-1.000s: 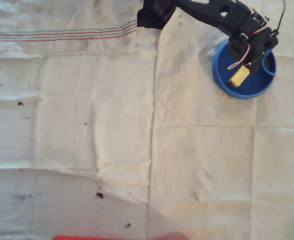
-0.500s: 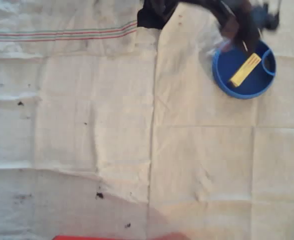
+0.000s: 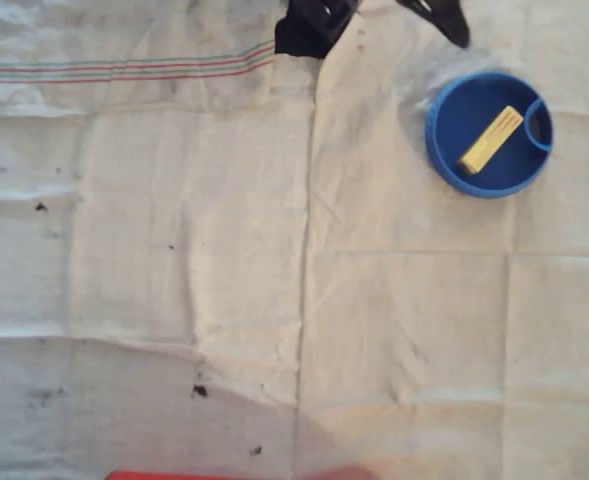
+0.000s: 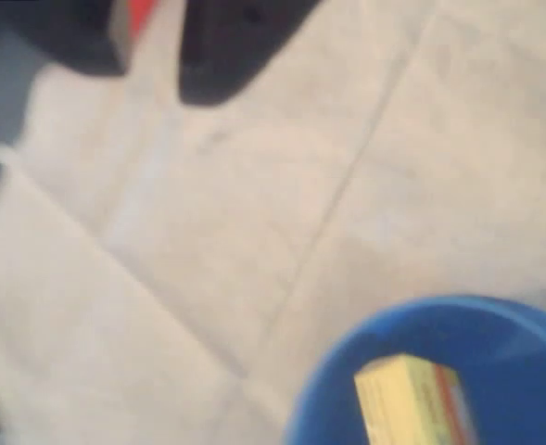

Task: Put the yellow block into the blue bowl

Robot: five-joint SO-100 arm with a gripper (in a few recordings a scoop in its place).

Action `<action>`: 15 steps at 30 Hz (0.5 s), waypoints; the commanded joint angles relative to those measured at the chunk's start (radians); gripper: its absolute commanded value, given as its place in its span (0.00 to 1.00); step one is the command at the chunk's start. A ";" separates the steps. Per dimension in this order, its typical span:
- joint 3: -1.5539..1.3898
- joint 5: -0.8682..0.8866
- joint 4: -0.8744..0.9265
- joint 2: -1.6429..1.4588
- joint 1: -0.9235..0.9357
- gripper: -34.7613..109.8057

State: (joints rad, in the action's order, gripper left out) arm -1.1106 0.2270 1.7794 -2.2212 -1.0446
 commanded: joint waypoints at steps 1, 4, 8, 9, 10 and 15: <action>0.064 -0.002 0.006 -0.087 0.061 0.24; 0.057 -0.002 0.014 -0.170 0.135 0.24; -0.061 -0.006 0.020 -0.291 0.238 0.24; -0.106 -0.006 0.021 -0.331 0.258 0.24; -0.158 -0.005 0.017 -0.373 0.273 0.24; -0.440 -0.003 -0.029 -0.609 0.353 0.24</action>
State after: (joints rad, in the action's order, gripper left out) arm -1.3652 0.2270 1.7978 -2.6783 -0.7486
